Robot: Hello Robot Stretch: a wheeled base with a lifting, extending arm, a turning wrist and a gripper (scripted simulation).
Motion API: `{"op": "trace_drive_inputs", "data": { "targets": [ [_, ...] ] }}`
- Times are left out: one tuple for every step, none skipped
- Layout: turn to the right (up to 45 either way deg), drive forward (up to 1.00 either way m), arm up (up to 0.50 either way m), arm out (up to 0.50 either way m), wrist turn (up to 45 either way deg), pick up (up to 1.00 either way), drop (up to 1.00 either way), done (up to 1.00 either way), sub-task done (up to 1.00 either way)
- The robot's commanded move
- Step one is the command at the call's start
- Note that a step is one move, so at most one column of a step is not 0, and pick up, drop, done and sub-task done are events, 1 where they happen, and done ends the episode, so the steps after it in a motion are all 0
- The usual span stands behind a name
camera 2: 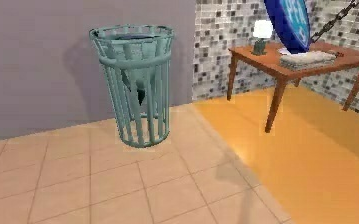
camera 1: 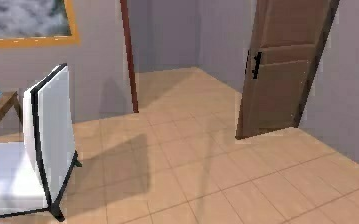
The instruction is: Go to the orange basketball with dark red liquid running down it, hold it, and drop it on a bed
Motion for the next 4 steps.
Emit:
{"op": "trace_drive_inputs", "data": {
  "targets": [
    [0.0, 1.00, 0.00, 0.00, 0.0, 0.00, 0.00, 0.00, 0.00],
    [0.0, 1.00, 0.00, 0.00, 0.0, 0.00, 0.00, 0.00, 0.00],
    [-12.0, 0.00, 0.00, 0.00, 0.0, 0.00, 0.00, 0.00, 0.00],
    [0.0, 0.20, 0.00, 0.00, 0.0, 0.00, 0.00, 0.00, 0.00]
  ]
}}
